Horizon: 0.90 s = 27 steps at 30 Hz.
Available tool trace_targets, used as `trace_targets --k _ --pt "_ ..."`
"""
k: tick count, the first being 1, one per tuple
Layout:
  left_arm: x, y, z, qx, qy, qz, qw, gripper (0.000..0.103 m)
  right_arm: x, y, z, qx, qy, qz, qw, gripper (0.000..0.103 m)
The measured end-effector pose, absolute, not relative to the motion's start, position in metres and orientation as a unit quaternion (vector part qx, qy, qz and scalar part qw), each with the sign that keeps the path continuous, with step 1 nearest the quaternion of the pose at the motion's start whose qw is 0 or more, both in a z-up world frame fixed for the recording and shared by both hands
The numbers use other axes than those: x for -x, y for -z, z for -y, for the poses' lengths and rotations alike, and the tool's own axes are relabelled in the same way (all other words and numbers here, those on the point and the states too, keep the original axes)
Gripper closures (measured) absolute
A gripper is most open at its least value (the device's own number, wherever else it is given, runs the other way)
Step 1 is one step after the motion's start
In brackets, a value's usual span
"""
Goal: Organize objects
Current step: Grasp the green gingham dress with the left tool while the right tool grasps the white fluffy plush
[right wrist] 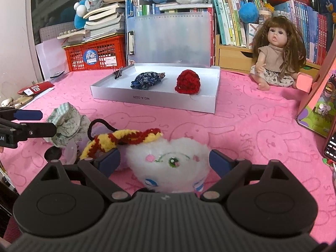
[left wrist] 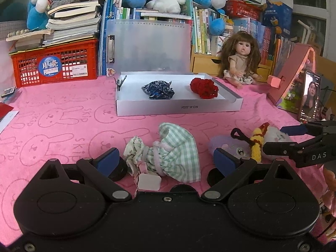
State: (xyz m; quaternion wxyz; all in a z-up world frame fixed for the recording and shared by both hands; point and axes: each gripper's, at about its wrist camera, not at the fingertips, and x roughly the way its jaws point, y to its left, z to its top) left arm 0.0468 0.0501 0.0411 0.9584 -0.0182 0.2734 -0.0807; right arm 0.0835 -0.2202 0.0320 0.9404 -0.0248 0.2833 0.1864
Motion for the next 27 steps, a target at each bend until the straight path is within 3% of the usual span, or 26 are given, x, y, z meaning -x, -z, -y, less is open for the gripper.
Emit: trace_targets --k 11,27 --pt "-0.065 -0.032 -0.048 0.032 0.074 -0.282 0.956 0.007 -0.088 -0.025 0.214 0.034 -0.187 -0.285 0.939 0.000" --pt "-0.076 -0.023 -0.046 0.039 0.064 -0.290 0.954 0.010 -0.098 -0.018 0.224 -0.004 -0.189 -0.303 0.934 0.000"
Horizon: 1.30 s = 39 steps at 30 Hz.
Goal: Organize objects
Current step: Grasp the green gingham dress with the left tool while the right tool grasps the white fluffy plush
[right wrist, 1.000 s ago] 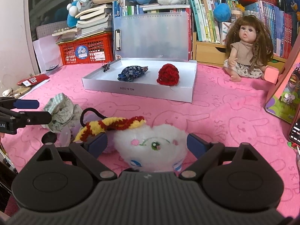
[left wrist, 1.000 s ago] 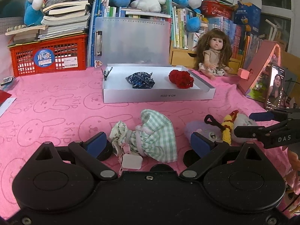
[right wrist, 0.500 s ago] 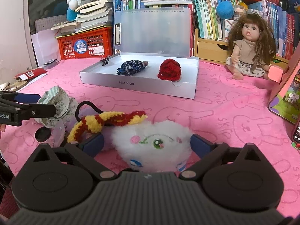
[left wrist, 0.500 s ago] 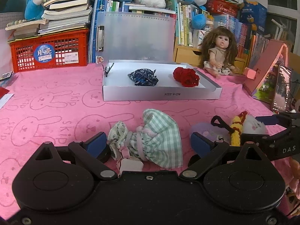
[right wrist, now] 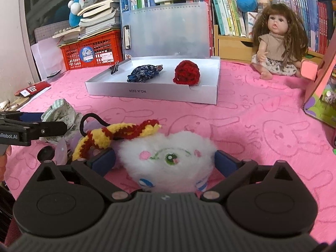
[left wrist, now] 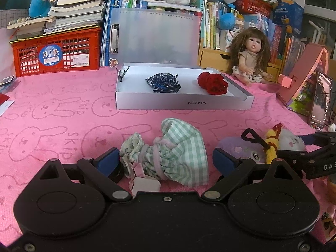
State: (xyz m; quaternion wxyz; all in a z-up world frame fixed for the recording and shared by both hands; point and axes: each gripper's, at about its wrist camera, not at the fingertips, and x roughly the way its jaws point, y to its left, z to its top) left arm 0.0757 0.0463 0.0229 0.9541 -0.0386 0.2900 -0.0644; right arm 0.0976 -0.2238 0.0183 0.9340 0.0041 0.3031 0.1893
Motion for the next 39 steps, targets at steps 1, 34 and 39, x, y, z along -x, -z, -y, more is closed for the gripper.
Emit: trace_targets --k 1,34,39 --pt "-0.076 -0.022 -0.046 0.040 0.064 -0.290 0.954 0.011 -0.098 -0.017 0.225 -0.010 -0.190 -0.306 0.933 0.000" --pt "-0.065 -0.047 -0.040 0.042 0.075 -0.251 0.964 0.057 -0.086 -0.041 0.230 -0.015 -0.167 -0.273 0.947 0.045" --pt "-0.064 -0.047 -0.040 0.043 0.076 -0.252 0.964 0.057 -0.086 -0.038 0.232 -0.019 -0.166 -0.276 0.947 0.044"
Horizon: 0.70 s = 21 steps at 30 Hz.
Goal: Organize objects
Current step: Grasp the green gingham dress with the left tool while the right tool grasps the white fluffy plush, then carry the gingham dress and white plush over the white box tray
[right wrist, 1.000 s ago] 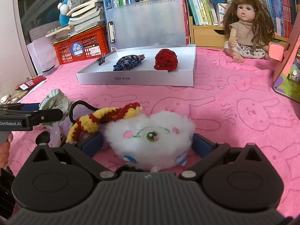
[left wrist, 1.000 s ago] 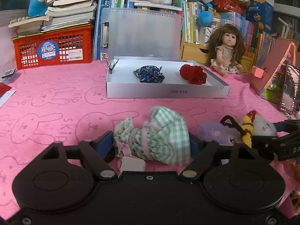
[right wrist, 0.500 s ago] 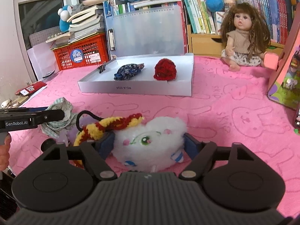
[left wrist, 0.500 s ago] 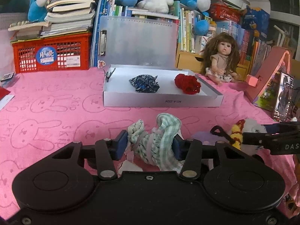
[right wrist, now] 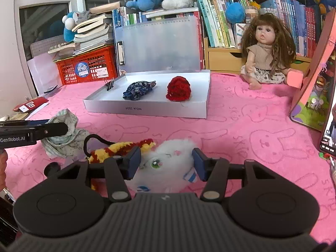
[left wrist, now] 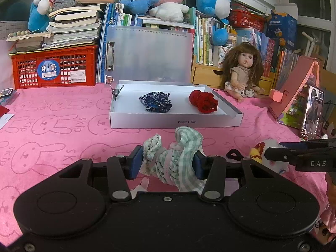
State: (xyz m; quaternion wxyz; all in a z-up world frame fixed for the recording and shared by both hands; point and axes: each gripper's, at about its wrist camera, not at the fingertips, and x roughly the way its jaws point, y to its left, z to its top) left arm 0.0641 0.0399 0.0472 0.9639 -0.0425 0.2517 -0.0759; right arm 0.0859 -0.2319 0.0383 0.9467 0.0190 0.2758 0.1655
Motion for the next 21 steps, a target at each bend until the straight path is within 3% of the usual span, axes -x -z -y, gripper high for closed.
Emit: trace_targets --k 11,21 --pt "-0.064 -0.048 -0.039 0.043 0.076 -0.252 0.964 0.057 -0.089 -0.033 0.237 -0.041 -0.172 -0.283 0.943 0.037" --pt "-0.067 -0.053 -0.036 0.046 0.078 -0.249 0.964 0.057 -0.084 -0.044 0.236 -0.037 -0.162 -0.266 0.950 0.067"
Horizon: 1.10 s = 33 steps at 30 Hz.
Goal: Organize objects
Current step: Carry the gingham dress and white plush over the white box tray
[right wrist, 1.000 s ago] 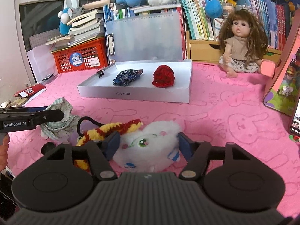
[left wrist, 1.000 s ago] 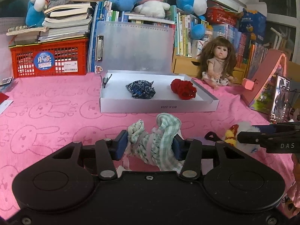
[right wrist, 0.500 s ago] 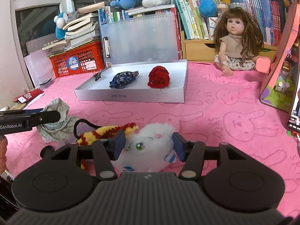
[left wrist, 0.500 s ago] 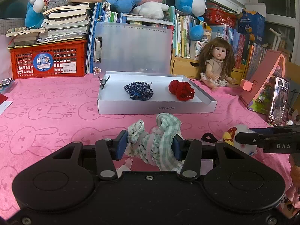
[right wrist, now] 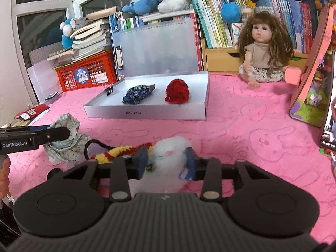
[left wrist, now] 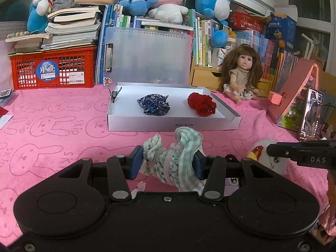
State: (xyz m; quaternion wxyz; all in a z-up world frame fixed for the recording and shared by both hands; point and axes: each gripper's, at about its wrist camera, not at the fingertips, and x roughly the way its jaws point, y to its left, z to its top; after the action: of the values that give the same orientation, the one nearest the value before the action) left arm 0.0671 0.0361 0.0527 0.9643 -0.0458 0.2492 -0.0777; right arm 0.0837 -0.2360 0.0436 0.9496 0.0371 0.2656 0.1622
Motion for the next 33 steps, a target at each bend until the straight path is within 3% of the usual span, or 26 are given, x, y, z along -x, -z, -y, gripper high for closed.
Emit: trace_targets --k 4,8,12,22,23,24,27,33 --pt "-0.068 -0.053 -0.036 0.046 0.078 -0.248 0.964 0.057 -0.086 -0.044 0.236 -0.034 -0.158 -0.268 0.950 0.067" --pt "-0.068 -0.053 -0.036 0.047 0.078 -0.249 0.964 0.057 -0.086 -0.038 0.237 -0.035 -0.152 -0.273 0.949 0.059" --pt "-0.068 -0.051 -0.036 0.050 0.076 -0.252 0.963 0.057 -0.090 -0.035 0.240 -0.042 -0.157 -0.280 0.946 0.042" --pt "-0.068 -0.050 -0.036 0.051 0.076 -0.252 0.963 0.057 -0.094 -0.029 0.237 -0.052 -0.171 -0.288 0.941 0.037" --pt "-0.068 -0.050 -0.036 0.051 0.076 -0.252 0.963 0.057 -0.094 -0.030 0.236 -0.053 -0.170 -0.289 0.941 0.037" --pt "-0.068 -0.050 -0.036 0.051 0.076 -0.252 0.963 0.057 -0.094 -0.030 0.236 -0.054 -0.172 -0.290 0.940 0.050" --pt "-0.068 -0.050 -0.036 0.051 0.076 -0.252 0.963 0.058 -0.090 -0.035 0.236 -0.053 -0.172 -0.283 0.942 0.059" --pt "-0.069 -0.054 -0.035 0.054 0.078 -0.249 0.964 0.058 -0.086 -0.043 0.237 -0.050 -0.173 -0.271 0.946 0.064"
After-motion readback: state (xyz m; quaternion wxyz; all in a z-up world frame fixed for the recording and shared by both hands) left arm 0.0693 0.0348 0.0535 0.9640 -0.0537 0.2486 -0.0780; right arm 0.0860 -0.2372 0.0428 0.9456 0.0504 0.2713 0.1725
